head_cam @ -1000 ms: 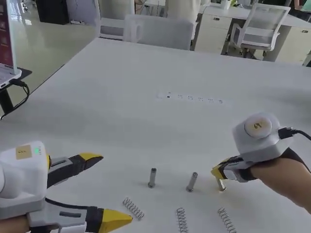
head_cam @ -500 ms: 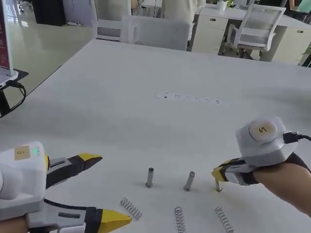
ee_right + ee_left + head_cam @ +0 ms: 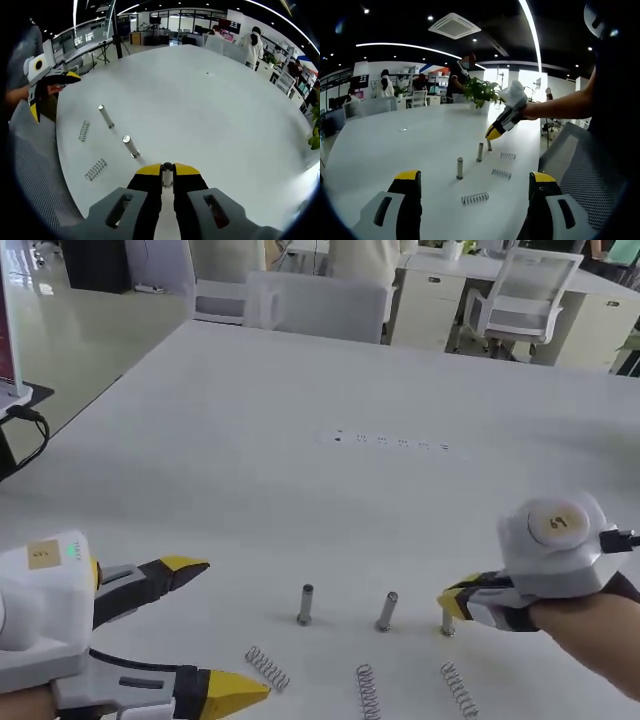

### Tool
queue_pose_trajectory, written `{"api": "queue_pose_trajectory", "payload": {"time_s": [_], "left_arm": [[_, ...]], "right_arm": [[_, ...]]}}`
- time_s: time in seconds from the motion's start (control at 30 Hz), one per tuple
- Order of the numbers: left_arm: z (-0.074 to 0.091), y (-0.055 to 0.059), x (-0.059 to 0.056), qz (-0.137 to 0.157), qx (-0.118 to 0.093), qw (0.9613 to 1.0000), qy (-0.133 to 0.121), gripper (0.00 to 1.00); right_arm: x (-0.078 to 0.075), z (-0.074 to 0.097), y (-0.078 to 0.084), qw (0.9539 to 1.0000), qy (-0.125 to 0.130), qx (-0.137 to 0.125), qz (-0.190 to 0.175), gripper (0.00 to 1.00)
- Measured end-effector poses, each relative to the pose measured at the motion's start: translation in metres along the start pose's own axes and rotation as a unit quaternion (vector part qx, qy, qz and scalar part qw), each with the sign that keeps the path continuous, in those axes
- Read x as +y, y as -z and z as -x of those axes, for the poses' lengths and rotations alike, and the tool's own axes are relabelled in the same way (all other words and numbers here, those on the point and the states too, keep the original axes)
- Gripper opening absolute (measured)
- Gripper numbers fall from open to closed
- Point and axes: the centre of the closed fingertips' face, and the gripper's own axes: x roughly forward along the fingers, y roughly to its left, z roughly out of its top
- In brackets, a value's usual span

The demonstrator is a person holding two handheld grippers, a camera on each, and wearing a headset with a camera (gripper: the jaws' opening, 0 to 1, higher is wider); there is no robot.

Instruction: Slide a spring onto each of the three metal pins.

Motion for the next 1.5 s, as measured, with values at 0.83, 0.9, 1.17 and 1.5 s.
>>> {"api": "queue_pose_trajectory", "payload": {"time_s": [0.83, 0.9, 1.17, 1.5], "left_arm": [[-0.0005, 0.0011, -0.0018, 0.0, -0.001, 1.0, 0.002, 0.86], [-0.0005, 0.0011, -0.0017, 0.0, -0.001, 1.0, 0.002, 0.86], [-0.0021, 0.0011, -0.0035, 0.0, 0.0, 1.0, 0.004, 0.86], [-0.0023, 0.0013, -0.0034, 0.0, -0.001, 1.0, 0.004, 0.86]], "right_arm": [[0.0009, 0.0054, 0.005, 1.0, 0.0, -0.006, -0.001, 0.05], [0.0003, 0.0061, 0.0056, 1.0, 0.001, -0.006, 0.001, 0.05], [-0.0005, 0.0083, 0.0083, 1.0, 0.005, -0.007, 0.004, 0.05], [-0.0008, 0.0089, 0.0086, 0.9999, 0.006, -0.006, 0.01, 0.06]]}}
